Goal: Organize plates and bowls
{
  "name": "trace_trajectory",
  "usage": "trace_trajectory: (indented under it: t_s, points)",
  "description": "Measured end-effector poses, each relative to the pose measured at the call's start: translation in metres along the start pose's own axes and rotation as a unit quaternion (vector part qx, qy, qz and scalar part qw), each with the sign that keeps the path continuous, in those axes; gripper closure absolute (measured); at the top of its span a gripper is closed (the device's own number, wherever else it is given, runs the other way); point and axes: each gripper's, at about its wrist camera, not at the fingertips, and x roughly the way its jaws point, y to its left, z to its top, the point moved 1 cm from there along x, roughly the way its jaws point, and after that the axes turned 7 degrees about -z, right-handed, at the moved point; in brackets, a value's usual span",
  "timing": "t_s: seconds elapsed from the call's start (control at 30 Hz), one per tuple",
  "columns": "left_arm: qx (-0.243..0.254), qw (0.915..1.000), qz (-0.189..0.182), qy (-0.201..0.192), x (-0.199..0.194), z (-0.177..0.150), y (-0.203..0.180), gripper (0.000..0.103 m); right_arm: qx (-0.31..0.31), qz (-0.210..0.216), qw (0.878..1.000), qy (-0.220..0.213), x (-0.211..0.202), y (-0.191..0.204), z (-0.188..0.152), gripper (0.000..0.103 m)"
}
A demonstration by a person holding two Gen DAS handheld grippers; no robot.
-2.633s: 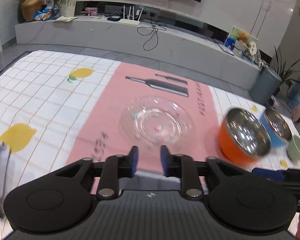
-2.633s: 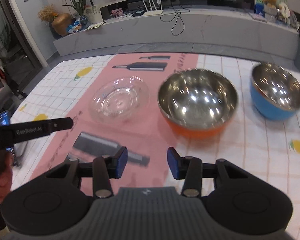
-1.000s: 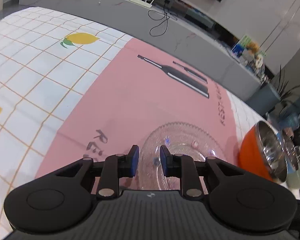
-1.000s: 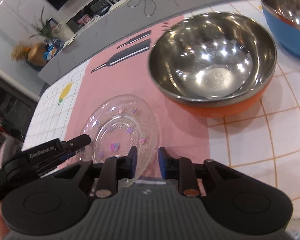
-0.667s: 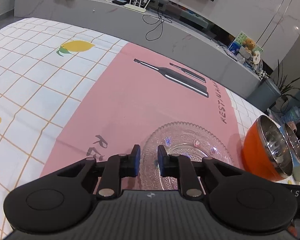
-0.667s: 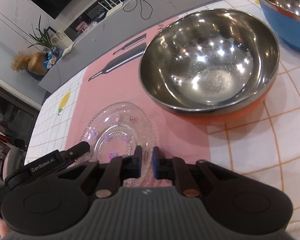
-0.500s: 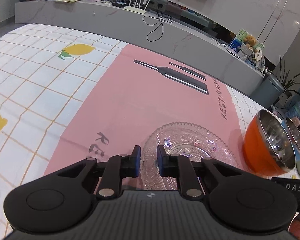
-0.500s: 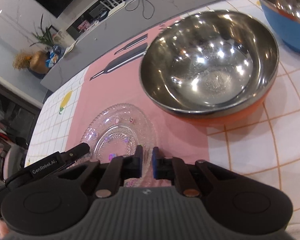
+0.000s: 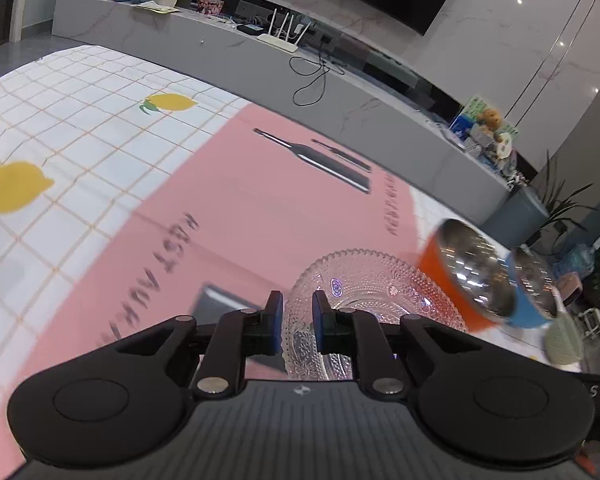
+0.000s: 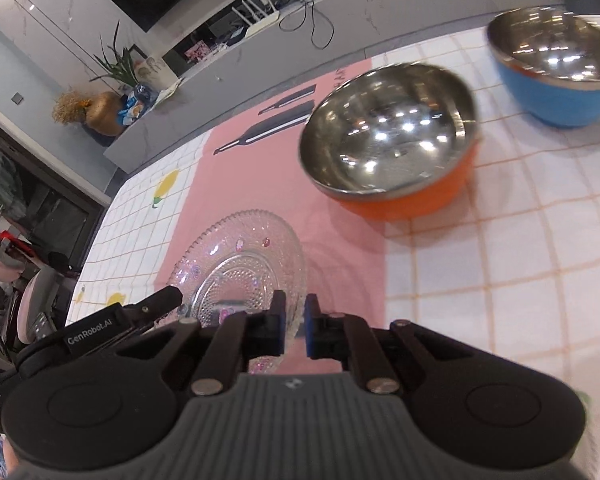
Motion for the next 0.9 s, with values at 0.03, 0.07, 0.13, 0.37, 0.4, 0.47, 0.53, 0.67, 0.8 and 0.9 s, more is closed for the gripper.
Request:
trace_trajectory:
  t_s: [0.03,0.07,0.13,0.37,0.4,0.47,0.53,0.67,0.8,0.9]
  points:
    - [-0.002,1.0000,-0.003,-0.002,-0.005,-0.004,-0.007,0.087,0.002,-0.001,1.000,-0.003,-0.009,-0.004,-0.003,0.096]
    - [-0.003,1.0000,-0.005,-0.003,-0.010,-0.008,-0.013,0.087,0.005,-0.002,1.000,-0.006,-0.017,-0.008,-0.006,0.096]
    - [-0.003,0.9999,-0.009,-0.003,-0.020,-0.017,-0.029,0.087,0.007,-0.004,1.000,-0.010,-0.036,-0.018,-0.013,0.096]
    - [-0.002,0.9992,-0.038,0.010,-0.044,-0.058,-0.071,0.087,0.016,-0.009,1.000,-0.021,-0.098,-0.061,-0.040,0.096]
    - [0.000,0.9991,-0.039,0.017,-0.045,-0.065,-0.076,0.087,0.017,-0.011,1.000,-0.023,-0.105,-0.068,-0.045,0.096]
    - [-0.004,0.9985,-0.046,0.029,-0.043,-0.077,-0.082,0.087,0.020,-0.015,0.999,-0.025,-0.116,-0.081,-0.054,0.096]
    - [-0.002,0.9980,-0.045,0.044,-0.038,-0.088,-0.086,0.087,0.026,-0.022,0.999,-0.023,-0.120,-0.094,-0.062,0.096]
    - [0.012,0.9966,-0.039,0.072,-0.031,-0.104,-0.093,0.087,0.043,-0.035,0.998,-0.010,-0.118,-0.118,-0.073,0.096]
    - [0.017,0.9961,-0.036,0.078,-0.026,-0.107,-0.095,0.087,0.036,-0.043,0.998,-0.012,-0.115,-0.125,-0.077,0.095]
    - [0.023,0.9959,-0.029,0.083,-0.022,-0.110,-0.095,0.087,0.029,-0.048,0.998,-0.010,-0.112,-0.125,-0.078,0.095]
